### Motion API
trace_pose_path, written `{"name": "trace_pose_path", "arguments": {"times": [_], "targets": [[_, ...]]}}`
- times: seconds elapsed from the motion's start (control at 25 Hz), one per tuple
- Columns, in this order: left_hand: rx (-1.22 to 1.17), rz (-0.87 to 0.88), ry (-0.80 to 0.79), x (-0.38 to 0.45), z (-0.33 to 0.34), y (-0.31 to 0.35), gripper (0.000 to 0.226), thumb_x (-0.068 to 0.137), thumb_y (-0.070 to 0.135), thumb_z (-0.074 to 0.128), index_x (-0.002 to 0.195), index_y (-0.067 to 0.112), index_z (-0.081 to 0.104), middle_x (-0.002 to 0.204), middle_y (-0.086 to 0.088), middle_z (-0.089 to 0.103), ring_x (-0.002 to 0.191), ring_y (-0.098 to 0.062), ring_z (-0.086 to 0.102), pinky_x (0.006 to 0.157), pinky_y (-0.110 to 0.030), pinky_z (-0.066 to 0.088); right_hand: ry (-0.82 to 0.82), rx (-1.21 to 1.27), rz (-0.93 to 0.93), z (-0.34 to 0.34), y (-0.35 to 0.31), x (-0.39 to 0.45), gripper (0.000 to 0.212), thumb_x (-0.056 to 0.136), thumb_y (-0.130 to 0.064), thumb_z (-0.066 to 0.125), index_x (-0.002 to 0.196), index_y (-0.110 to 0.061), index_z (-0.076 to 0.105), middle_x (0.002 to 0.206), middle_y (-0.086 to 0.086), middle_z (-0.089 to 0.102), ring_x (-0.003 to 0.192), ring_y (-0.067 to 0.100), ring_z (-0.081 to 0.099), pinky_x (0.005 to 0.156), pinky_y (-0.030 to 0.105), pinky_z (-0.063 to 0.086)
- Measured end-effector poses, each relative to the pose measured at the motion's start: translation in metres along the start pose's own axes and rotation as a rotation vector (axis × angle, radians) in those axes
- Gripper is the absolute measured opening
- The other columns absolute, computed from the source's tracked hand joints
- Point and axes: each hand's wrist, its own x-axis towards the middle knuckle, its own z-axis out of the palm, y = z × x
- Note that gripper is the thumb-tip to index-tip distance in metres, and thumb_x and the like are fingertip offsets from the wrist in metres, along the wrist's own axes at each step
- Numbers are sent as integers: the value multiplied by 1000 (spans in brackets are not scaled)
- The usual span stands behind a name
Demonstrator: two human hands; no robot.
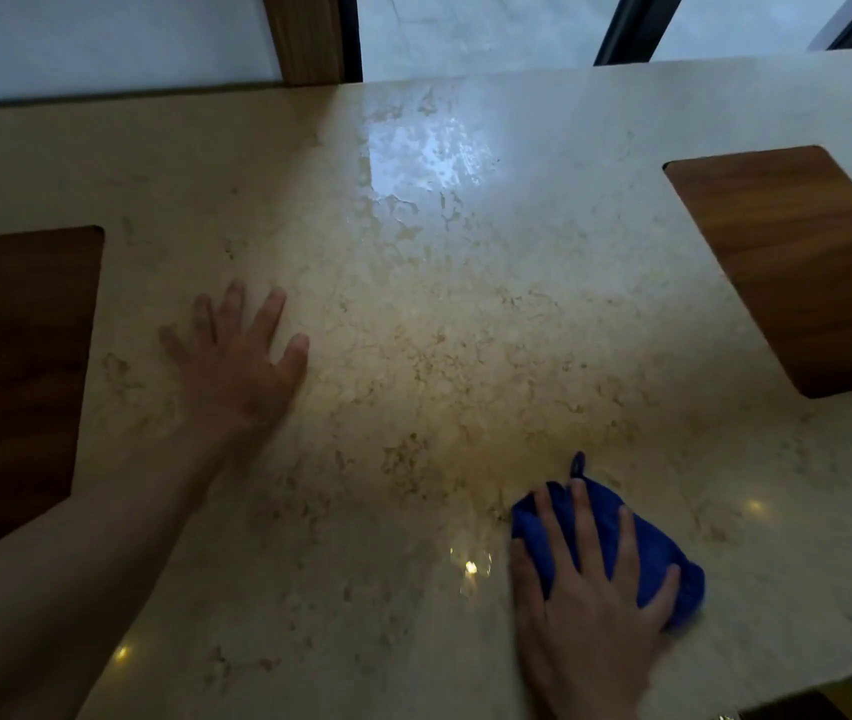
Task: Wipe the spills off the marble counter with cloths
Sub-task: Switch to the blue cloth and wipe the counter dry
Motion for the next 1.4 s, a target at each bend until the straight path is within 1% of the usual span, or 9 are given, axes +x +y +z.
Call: {"name": "trace_pose_path", "arguments": {"times": [0.08,0.16,0.28,0.44,0.6,0.76,1.04,1.28,1.4], "targets": [[-23,-17,-1,0,0,2,72,87,69,16,155,44,15,167,-4,11,152,-36,6,116,-69,1,10,118,74,-11,-40,55,60,97,-67,17,151,-44,27,161,-10,26,148,27,21,109,74,13],[-28,-19,-1,0,1,3,73,86,69,18,154,43,18,167,-4,15,152,-37,8,116,-69,2,-2,132,51,-18,-69,116,61,96,-68,8,150,-47,25,161,-10,24,149,29,18,110,75,10],[18,-15,1,-3,1,3,71,88,68,21,154,42,20,166,-4,18,151,-37,12,117,-65,5,32,163,-25,-27,-95,213,56,96,-65,16,149,-50,26,162,-11,23,150,29,15,110,74,2],[69,-6,14,-3,-1,2,72,87,65,31,154,38,30,163,-8,28,146,-42,24,113,-67,14,-65,196,-64,-43,-134,369,54,97,-64,19,149,-54,16,164,-18,8,152,23,0,109,74,-9],[60,0,27,0,-4,10,73,82,61,42,150,34,40,159,-11,36,142,-45,33,111,-70,20,-77,222,-132,-61,-162,506,55,95,-65,21,148,-52,23,164,-16,14,152,25,4,108,74,-8],[74,11,28,5,-4,5,75,82,62,46,151,35,39,160,-10,35,141,-45,35,110,-71,22,-75,218,-155,-71,-199,579,57,93,-66,22,147,-48,30,163,-14,19,151,28,7,109,74,-8],[54,-28,-30,3,-3,0,76,86,66,36,156,40,22,167,-4,18,151,-39,17,117,-69,11,-85,134,-409,-66,-217,562,58,94,-68,18,147,-50,28,163,-13,19,150,30,10,111,73,-4],[5,-35,-36,5,-4,2,73,87,69,24,155,44,14,168,-2,8,153,-35,3,118,-62,-2,-104,157,-534,-58,-183,451,51,97,-66,20,148,-56,23,163,-15,17,151,26,8,112,70,-5],[-20,-25,-1,6,-2,0,72,86,68,25,154,44,20,166,-2,15,151,-37,9,118,-65,3,-101,161,-495,-52,-151,370,51,97,-66,20,148,-57,21,163,-18,16,151,23,7,114,67,-6]]}}
